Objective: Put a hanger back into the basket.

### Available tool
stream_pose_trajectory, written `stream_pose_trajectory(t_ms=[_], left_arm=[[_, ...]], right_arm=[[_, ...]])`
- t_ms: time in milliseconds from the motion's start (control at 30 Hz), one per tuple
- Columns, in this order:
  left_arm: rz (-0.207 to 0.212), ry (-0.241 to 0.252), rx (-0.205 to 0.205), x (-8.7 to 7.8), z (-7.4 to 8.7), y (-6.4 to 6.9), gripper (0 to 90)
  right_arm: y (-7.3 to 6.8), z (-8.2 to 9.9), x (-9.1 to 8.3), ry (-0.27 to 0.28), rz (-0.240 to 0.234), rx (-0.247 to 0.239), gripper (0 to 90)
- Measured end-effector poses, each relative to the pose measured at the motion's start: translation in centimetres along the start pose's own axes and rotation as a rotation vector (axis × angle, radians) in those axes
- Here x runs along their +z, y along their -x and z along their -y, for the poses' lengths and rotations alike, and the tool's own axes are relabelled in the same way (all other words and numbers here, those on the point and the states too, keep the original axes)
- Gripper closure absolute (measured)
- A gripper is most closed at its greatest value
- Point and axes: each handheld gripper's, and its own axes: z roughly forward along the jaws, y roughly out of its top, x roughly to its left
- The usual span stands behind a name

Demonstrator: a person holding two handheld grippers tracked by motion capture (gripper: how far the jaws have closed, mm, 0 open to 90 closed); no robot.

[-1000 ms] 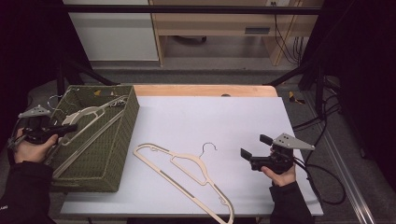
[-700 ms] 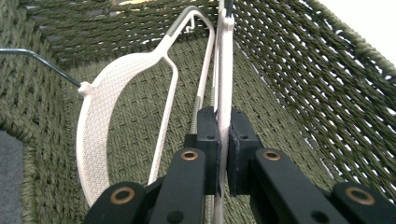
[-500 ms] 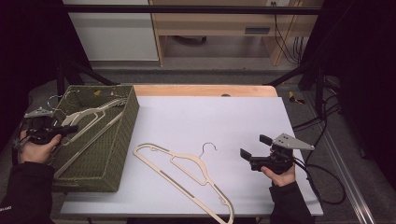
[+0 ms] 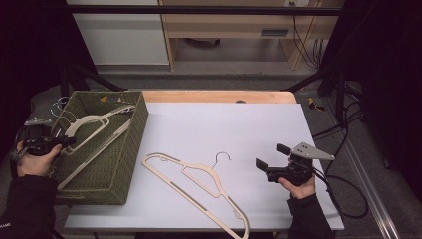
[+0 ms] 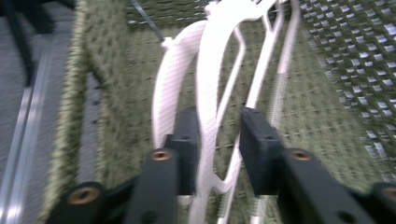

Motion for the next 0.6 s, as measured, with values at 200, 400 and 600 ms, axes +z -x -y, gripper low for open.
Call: stream_pose_trajectory(t_ms=[200, 400, 600], left_arm=[[0.011, 0.049, 0.014, -1.4, -0.5, 1.0, 65.6], [0.057, 0.141, 0.025, -2.8, -1.0, 2.8, 62.5], [0.140, 0.249, 0.059, -4.2, -1.3, 5.7, 53.3]], right_arm=[[0.0, 0.0, 0.0, 0.001, -0.003, 0.000, 3.8], [0.1, -0.1, -0.2, 0.007, 0.000, -0.003, 3.8], [0.1, -0.1, -0.3, 0.010, 0.001, -0.003, 3.8]])
